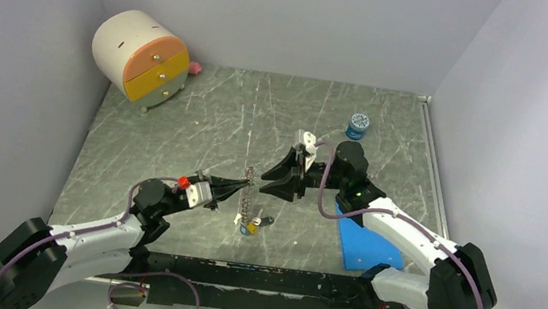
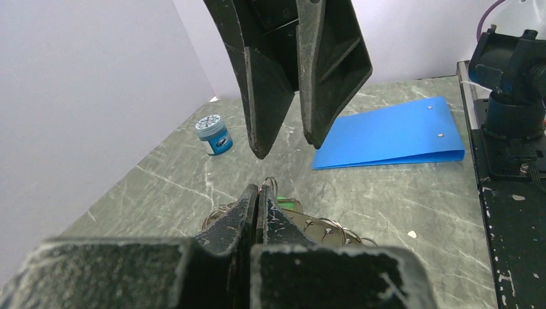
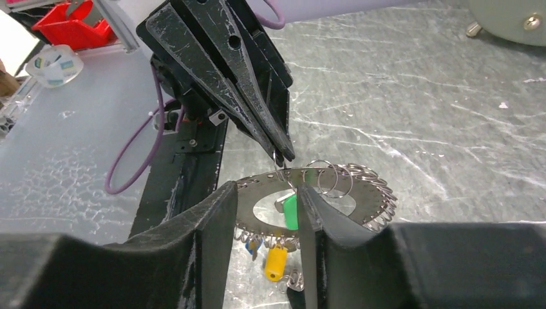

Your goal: Put the keys on the keyring

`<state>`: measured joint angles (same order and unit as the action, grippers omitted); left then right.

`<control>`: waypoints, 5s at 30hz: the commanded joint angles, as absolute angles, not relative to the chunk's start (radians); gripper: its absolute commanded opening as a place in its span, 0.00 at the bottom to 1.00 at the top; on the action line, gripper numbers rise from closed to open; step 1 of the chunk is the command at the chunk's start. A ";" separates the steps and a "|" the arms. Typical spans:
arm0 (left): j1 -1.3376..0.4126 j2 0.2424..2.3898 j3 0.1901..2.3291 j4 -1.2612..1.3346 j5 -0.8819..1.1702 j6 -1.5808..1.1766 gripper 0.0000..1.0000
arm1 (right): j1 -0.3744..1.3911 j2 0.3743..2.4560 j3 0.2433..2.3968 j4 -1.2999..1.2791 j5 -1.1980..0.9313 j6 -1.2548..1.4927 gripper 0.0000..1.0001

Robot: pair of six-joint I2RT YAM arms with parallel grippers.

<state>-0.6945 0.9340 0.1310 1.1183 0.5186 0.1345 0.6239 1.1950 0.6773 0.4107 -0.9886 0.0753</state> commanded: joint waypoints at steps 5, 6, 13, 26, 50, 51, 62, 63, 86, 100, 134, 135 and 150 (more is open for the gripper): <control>-0.695 0.936 0.166 1.220 0.520 0.122 0.02 | 0.644 1.264 0.713 0.541 -1.041 0.144 0.32; -0.695 0.935 0.166 1.218 0.521 0.121 0.02 | 0.644 1.272 0.713 0.553 -1.047 0.151 0.33; -0.695 0.922 0.166 1.207 0.520 0.124 0.03 | 0.658 1.311 0.730 0.585 -1.060 0.173 0.48; -0.695 0.933 0.164 1.222 0.522 0.118 0.03 | 0.676 1.353 0.758 0.573 -1.041 0.164 0.15; -0.695 0.769 0.430 0.298 0.469 0.302 0.57 | 0.716 1.350 1.066 -0.371 -0.698 -0.235 0.00; -0.694 0.778 0.450 0.257 0.471 0.321 0.57 | 0.726 1.359 1.081 -0.405 -0.665 -0.249 0.00; -0.694 0.892 0.588 0.035 0.579 0.411 0.50 | 0.792 1.385 1.162 -0.536 -0.506 -0.337 0.00; -0.694 0.899 0.585 0.047 0.587 0.404 0.49 | 0.794 1.379 1.162 -0.526 -0.513 -0.336 0.00; -0.695 1.070 0.550 0.296 0.680 0.294 0.25 | 0.799 1.353 1.127 -0.449 -0.589 -0.310 0.00; -0.696 1.063 0.554 0.264 0.697 0.299 0.03 | 0.798 1.341 1.098 -0.401 -0.574 -0.292 0.13; -0.546 1.038 0.250 1.288 0.903 -0.180 0.03 | 0.549 1.126 0.747 0.405 -1.179 0.108 0.56; -0.545 1.044 0.251 1.298 0.905 -0.187 0.03 | 0.555 1.132 0.750 0.417 -1.183 0.116 0.54; -0.544 1.057 0.269 1.324 0.909 -0.219 0.03 | 0.661 1.220 0.819 0.375 -1.162 0.057 0.48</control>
